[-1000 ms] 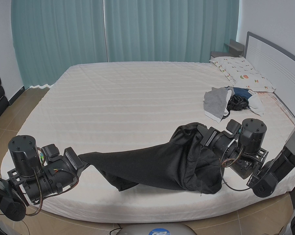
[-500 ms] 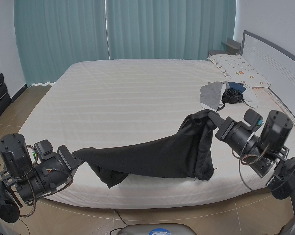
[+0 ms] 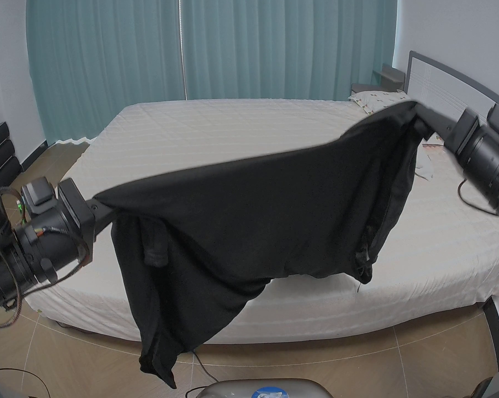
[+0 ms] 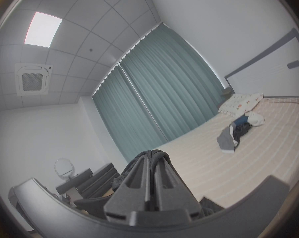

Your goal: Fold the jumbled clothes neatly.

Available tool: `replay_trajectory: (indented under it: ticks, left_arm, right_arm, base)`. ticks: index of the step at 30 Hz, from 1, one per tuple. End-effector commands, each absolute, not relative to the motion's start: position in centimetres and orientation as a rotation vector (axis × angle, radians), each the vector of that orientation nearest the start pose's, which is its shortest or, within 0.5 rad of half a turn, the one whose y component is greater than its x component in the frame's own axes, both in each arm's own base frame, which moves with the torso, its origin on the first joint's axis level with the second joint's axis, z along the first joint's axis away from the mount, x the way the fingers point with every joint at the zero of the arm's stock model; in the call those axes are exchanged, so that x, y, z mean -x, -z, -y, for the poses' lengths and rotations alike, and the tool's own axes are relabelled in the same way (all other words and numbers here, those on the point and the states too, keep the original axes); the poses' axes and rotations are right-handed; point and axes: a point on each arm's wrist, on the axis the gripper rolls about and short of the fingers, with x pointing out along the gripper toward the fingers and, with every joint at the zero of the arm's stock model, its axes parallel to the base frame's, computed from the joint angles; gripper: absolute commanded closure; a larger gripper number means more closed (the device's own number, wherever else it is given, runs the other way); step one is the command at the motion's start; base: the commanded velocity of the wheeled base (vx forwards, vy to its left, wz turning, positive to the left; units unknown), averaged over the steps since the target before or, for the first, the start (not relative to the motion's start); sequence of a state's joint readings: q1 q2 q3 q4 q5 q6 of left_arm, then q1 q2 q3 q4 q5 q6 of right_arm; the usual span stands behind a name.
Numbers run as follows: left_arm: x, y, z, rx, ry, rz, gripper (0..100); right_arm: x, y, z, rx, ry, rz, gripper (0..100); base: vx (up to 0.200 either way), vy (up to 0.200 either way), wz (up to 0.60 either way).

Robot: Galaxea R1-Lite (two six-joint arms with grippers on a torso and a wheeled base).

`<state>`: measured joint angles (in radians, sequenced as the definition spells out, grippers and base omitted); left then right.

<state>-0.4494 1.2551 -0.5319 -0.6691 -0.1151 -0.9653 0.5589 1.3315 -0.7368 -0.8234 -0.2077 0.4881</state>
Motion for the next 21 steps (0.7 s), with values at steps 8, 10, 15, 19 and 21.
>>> replay_trajectory:
  ticks: [8,10,15,19,21]
  left_arm:
    - [-24.9,-26.0,7.8,0.933,0.316,-0.316,100]
    - [-26.0,-25.3,8.1,0.932,0.296,-0.336,100]
    - [-29.4,-23.5,8.8,0.934,0.255,-0.385,100]
    - [-31.4,-22.6,9.1,0.957,0.232,-0.404,100]
    - [-32.3,-22.0,9.4,0.964,0.221,-0.419,100]
  right_arm:
    - [-23.2,-40.9,-7.2,-0.575,-0.205,0.288,100]
    - [-24.9,-40.5,-7.2,-0.567,-0.176,0.267,100]
    - [-30.2,-38.2,-7.5,-0.550,-0.104,0.206,100]
    - [-32.8,-36.0,-8.1,-0.535,-0.082,0.144,100]
    - [-34.1,-34.7,-8.3,-0.526,-0.072,0.113,100]
  base:
    - [0.000,0.000,0.00]
    - [0.000,0.000,0.00]
    - [0.000,0.000,0.00]
    - [0.000,0.000,0.00]
    - [0.000,0.000,0.00]
